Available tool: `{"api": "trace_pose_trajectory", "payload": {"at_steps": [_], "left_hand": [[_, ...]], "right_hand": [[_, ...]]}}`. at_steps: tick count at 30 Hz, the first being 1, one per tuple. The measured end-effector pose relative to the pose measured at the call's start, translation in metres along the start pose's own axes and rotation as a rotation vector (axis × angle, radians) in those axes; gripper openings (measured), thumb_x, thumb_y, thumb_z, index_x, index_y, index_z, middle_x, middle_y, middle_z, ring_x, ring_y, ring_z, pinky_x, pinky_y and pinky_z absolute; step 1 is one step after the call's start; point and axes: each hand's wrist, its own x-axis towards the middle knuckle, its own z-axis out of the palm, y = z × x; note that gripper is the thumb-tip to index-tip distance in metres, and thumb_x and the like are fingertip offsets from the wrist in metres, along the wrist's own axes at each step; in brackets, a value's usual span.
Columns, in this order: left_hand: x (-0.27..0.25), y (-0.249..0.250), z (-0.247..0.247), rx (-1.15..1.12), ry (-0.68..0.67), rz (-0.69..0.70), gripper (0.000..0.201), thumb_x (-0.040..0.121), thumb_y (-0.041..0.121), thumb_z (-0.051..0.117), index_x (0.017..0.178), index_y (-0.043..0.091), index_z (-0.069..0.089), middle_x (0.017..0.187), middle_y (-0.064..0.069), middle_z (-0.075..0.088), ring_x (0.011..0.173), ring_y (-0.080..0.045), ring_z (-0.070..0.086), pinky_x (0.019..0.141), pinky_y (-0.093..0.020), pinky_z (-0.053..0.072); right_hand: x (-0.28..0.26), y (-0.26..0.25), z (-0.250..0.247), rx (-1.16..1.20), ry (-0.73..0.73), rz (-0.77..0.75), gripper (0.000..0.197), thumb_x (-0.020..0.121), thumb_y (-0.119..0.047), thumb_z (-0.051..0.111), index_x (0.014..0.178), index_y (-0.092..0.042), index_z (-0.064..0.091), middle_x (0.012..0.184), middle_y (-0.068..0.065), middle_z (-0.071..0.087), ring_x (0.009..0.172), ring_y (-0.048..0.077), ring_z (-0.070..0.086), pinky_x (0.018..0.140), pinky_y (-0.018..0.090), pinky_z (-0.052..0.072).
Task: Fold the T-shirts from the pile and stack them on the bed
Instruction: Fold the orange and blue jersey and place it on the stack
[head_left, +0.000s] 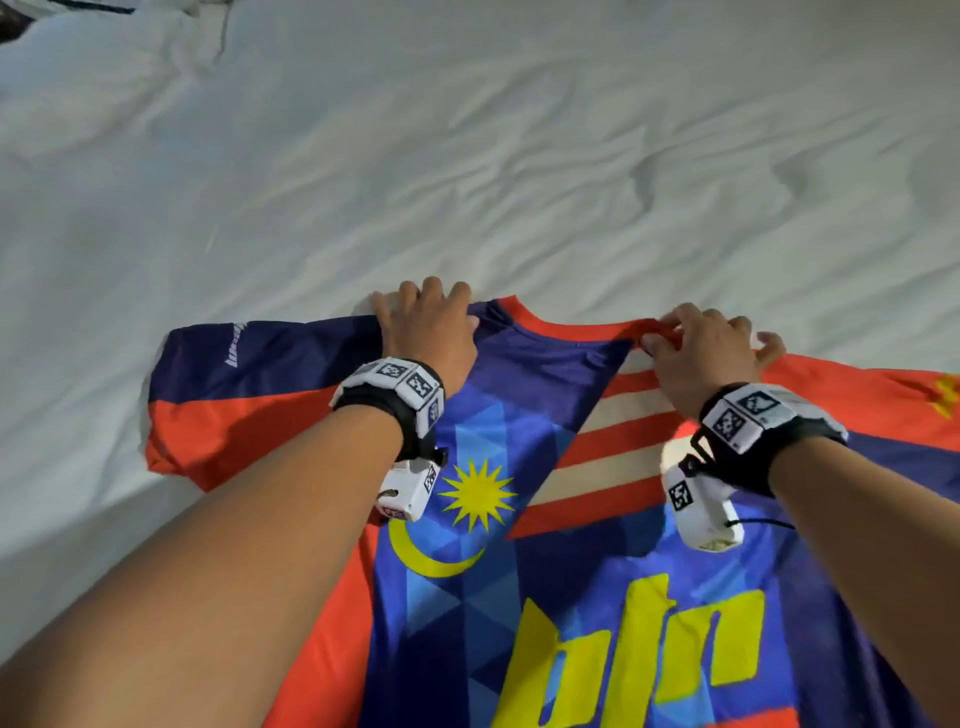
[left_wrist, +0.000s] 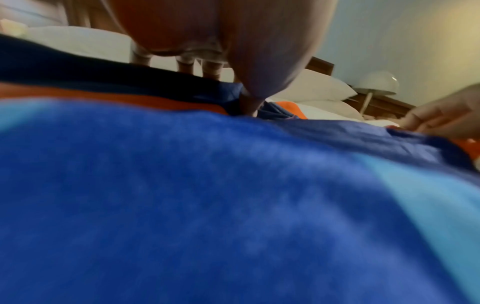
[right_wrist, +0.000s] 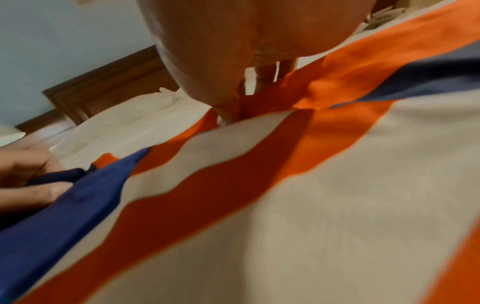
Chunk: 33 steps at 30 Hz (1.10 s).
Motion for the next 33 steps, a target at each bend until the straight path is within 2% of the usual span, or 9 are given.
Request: {"api": "trace_pose_trajectory", "payload": {"at_steps": [4,7,10,13,15,18,23,28,33], "left_hand": [[0.002,0.004,0.001,-0.116,0.041,-0.110,0.027,0.105,0.035,0.046,0.123,0.016,0.052,0.131,-0.011,0.056,0.127,-0.037,0.044,0.111,-0.063,0.028],[-0.018,0.020,0.003,-0.063,0.203,-0.096,0.042,0.098,0.035,0.054,0.134,0.015,0.049,0.144,-0.016,0.045,0.140,-0.041,0.035,0.114,-0.069,0.023],[-0.059,0.047,0.016,-0.026,0.183,0.181,0.061,0.096,0.044,0.045,0.150,0.016,0.042,0.159,-0.020,0.034,0.149,-0.041,0.027,0.117,-0.068,0.020],[-0.086,0.056,0.044,0.072,-0.031,0.358,0.074,0.097,0.056,0.016,0.163,0.022,0.020,0.170,-0.013,0.013,0.156,-0.032,0.013,0.119,-0.066,0.011],[-0.081,0.042,0.054,0.055,-0.041,0.295,0.076,0.098,0.064,0.011,0.164,0.026,0.014,0.171,-0.008,0.008,0.157,-0.028,0.010,0.122,-0.064,0.007],[-0.066,0.011,0.055,0.072,-0.030,0.128,0.077,0.097,0.068,0.009,0.164,0.030,0.010,0.171,-0.010,0.009,0.157,-0.032,0.010,0.122,-0.064,0.003],[-0.094,0.005,0.040,0.042,0.067,-0.086,0.077,0.099,0.058,0.020,0.163,0.015,0.015,0.169,-0.021,0.006,0.156,-0.038,0.005,0.122,-0.065,0.003],[-0.221,0.048,0.064,-0.022,-0.058,0.251,0.071,0.101,0.050,0.030,0.164,0.025,0.007,0.170,-0.013,-0.003,0.158,-0.033,0.001,0.122,-0.062,0.011],[-0.241,-0.016,0.070,0.019,-0.052,-0.007,0.070,0.102,0.061,0.018,0.164,0.028,0.013,0.171,-0.011,0.006,0.157,-0.033,0.010,0.124,-0.059,0.009]], "right_hand": [[0.010,0.005,-0.002,0.148,0.043,0.074,0.027,0.098,-0.051,0.049,0.111,-0.031,0.062,0.121,0.006,0.061,0.124,0.032,0.044,0.111,0.055,0.017],[-0.006,0.003,0.005,0.216,0.179,0.048,0.032,0.100,-0.046,0.047,0.122,-0.026,0.059,0.132,0.009,0.054,0.128,0.033,0.041,0.113,0.054,0.017],[-0.047,-0.001,0.021,0.211,0.235,-0.282,0.048,0.098,-0.042,0.044,0.140,-0.021,0.052,0.150,0.011,0.046,0.137,0.034,0.038,0.114,0.052,0.022],[-0.081,0.005,0.051,-0.005,-0.017,-0.553,0.067,0.099,-0.055,0.026,0.158,-0.023,0.032,0.167,0.009,0.020,0.155,0.030,0.016,0.123,0.051,0.012],[-0.082,0.021,0.060,-0.072,-0.080,-0.482,0.074,0.098,-0.065,0.015,0.163,-0.029,0.010,0.170,0.000,0.001,0.157,0.023,0.000,0.125,0.050,0.000],[-0.071,0.046,0.059,-0.100,-0.113,-0.238,0.078,0.095,-0.070,0.004,0.161,-0.032,-0.009,0.170,-0.001,-0.008,0.156,0.022,-0.010,0.124,0.049,-0.010],[-0.109,0.033,0.049,-0.027,-0.050,-0.191,0.078,0.099,-0.059,0.011,0.163,-0.015,0.004,0.169,0.013,-0.006,0.156,0.032,-0.010,0.124,0.054,-0.006],[-0.220,0.016,0.077,0.032,-0.133,-0.412,0.066,0.103,-0.057,0.018,0.163,-0.030,0.009,0.170,0.004,-0.004,0.156,0.026,-0.009,0.124,0.053,-0.001],[-0.235,0.051,0.087,-0.040,-0.116,-0.259,0.070,0.099,-0.065,0.017,0.162,-0.037,0.002,0.170,0.000,-0.005,0.157,0.027,-0.005,0.124,0.051,-0.003]]}}
